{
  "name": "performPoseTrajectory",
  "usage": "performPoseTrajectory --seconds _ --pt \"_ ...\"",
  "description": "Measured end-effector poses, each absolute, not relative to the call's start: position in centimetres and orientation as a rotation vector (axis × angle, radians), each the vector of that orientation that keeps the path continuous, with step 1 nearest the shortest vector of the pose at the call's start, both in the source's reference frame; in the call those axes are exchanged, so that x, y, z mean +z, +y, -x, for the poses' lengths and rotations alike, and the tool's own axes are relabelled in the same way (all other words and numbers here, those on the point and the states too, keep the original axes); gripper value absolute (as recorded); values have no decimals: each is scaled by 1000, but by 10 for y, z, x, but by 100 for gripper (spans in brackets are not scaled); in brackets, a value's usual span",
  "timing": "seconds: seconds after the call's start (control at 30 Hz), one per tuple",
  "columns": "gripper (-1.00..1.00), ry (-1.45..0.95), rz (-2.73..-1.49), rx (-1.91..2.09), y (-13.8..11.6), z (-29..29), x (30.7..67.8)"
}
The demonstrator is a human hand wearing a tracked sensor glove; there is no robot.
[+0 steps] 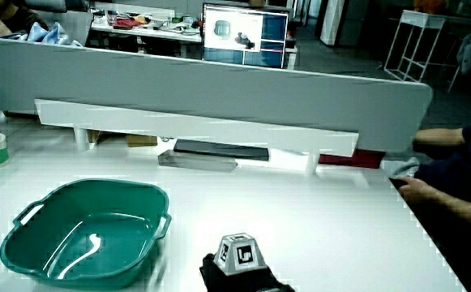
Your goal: Pick apple from desk
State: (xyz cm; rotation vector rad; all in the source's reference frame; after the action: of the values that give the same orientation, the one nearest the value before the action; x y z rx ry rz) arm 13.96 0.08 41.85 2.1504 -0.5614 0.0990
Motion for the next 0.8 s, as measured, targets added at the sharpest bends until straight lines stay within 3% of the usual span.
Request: performPoseTrajectory --seconds 0.43,0.8 --pt "0 -577 -2132 103 7 -136 432" --pt "31 -617 -2216 155 6 -135 427"
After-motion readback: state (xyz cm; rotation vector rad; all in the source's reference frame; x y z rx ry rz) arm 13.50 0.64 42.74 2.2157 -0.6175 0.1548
